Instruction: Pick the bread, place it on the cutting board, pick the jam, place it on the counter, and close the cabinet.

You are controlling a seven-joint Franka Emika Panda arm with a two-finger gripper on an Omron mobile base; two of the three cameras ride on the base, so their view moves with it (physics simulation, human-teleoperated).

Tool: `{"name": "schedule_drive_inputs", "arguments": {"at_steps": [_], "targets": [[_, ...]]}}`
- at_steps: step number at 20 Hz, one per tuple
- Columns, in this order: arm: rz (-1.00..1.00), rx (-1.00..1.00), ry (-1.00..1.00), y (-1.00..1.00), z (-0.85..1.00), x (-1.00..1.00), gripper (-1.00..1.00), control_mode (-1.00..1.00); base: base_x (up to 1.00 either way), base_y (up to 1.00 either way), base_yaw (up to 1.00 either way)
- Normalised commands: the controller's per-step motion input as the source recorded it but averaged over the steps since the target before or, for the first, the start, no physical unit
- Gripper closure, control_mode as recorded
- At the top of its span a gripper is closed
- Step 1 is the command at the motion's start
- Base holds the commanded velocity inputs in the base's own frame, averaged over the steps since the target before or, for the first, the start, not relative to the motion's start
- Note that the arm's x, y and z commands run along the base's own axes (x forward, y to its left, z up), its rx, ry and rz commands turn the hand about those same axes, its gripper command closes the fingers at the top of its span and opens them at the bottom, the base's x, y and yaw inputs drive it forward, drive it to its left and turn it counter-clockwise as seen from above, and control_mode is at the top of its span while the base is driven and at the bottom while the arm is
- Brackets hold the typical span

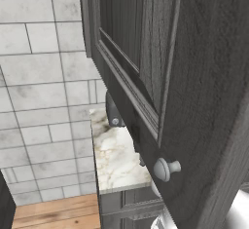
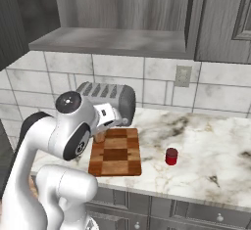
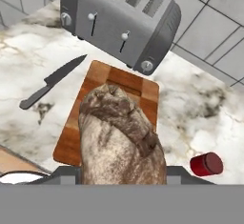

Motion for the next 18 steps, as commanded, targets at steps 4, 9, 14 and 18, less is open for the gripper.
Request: {"name": "schedule_drive_inputs", "arguments": {"at_steps": [4,9,14,18], "targets": [[-0.05,0.0,-0.01,0.06,-0.47,0.27,1.0,-1.0,0.0,0.0,0.0],[-0.06,0.0,-0.03,0.0,-0.41,0.22,1.0,-1.0,0.0,0.0,0.0],[-0.06,0.0,-0.04,0.0,-0.37,0.23,1.0,-1.0,0.0,0.0,0.0],[-0.03,0.03,-0.05,0.0,-0.41,0.22,1.0,-1.0,0.0,0.0,0.0]]}}
